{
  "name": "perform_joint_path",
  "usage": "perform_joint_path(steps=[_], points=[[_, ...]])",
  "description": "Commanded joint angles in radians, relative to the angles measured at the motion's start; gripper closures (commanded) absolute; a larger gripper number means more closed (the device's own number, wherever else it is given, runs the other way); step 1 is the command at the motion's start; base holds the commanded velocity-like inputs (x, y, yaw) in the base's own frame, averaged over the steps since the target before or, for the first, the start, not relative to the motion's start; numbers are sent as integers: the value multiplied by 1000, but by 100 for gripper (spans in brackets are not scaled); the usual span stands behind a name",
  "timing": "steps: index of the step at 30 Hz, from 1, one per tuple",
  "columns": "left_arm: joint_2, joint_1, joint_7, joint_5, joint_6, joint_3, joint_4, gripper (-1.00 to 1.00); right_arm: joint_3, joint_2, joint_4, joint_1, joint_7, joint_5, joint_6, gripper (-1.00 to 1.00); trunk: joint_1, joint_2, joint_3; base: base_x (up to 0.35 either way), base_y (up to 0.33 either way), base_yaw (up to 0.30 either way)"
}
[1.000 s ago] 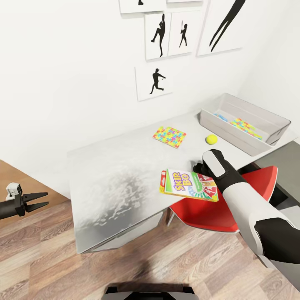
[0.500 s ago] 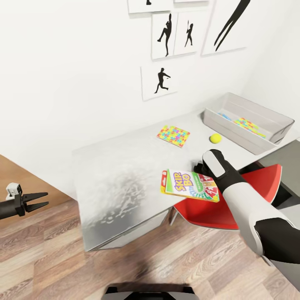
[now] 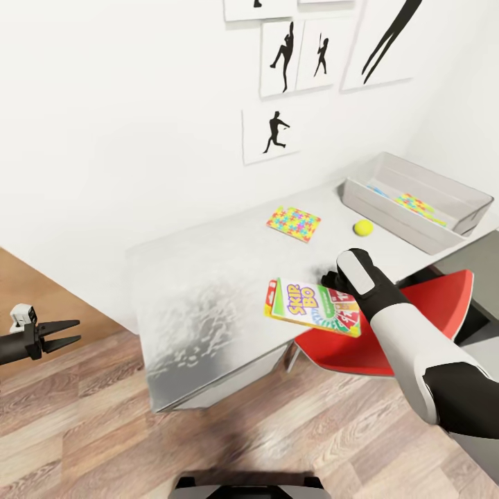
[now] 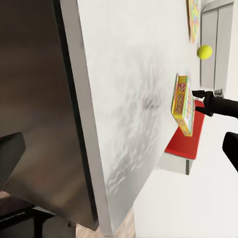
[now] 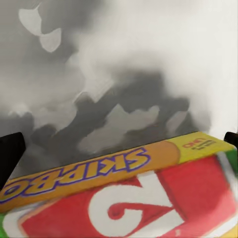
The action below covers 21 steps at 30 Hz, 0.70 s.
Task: Put all the toys in the child's room - the three board games (two on the bed and one on the table), the two jigsaw puzzles on the table, and the tennis ball on the table - inside the toy box on the table in the child's room.
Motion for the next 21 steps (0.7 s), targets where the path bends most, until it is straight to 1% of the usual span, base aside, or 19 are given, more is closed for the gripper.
perform_joint_path(steps=[1,5,11,21], points=[[0,-1,-4,-1,11,0,0,-100,6,-1,69,0,-8,-30,0,-100,0,-1,-2,-138,58,0],[1,-1,-4,-1,11,0,0,-100,6,-1,69,0,-8,-30,0,-100,0,-1,-2,-87,98,0],[1,-1,-4,-1,11,0,0,-100,6,-1,69,0,-8,-30,0,-100,0,-1,-2,-12,105,0],[2,0,-4,-1,11,0,0,-100,6,-1,69,0,-8,-30,0,-100,0,-1,-2,-53,44,0]])
